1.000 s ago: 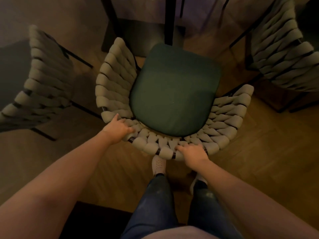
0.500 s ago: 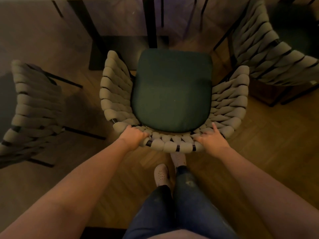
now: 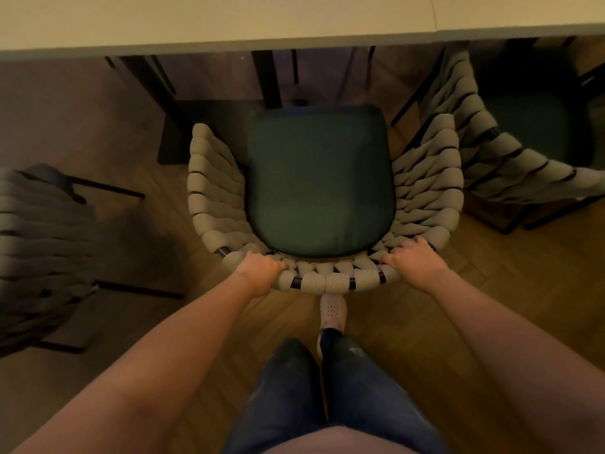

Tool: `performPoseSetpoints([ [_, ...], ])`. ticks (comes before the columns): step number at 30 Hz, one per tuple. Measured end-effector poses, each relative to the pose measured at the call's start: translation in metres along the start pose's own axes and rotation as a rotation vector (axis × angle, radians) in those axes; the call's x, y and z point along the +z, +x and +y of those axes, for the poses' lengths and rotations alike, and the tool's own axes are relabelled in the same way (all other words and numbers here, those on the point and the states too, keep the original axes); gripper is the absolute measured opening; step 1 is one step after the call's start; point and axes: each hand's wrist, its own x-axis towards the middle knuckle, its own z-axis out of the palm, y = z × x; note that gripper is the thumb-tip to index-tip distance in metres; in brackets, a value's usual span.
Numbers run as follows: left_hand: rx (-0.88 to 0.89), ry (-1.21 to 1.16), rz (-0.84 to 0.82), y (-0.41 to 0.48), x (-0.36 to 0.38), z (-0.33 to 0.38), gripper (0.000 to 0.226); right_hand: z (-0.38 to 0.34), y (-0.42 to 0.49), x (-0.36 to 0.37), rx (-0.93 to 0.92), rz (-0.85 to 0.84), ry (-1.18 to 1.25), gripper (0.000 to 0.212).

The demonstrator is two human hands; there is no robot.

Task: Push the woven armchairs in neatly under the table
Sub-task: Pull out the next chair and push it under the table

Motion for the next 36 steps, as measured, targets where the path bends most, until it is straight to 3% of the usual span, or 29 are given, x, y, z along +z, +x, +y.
performPoseSetpoints([
  [13,0.043,-0.002,0.001,0.017,-0.053,0.005,0.041,0.045,0.006,-0.022,0.041,0.032,0.045,0.045],
  [23,0.048,0.092,0.004,0.025,-0.067,-0.042,0.042,0.015,0.027,-0.025,0.084,0.051,0.18,0.045],
  [30,0.019,0.057,0.002,0.055,-0.085,-0.065,0.05,0.033,0.061,-0.049,0.104,0.035,0.127,0.053],
  [36,0.013,0.038,0.03,0.071,-0.095,-0.064,0.051,0.065,0.077,-0.06,0.018,0.026,0.009,0.055],
])
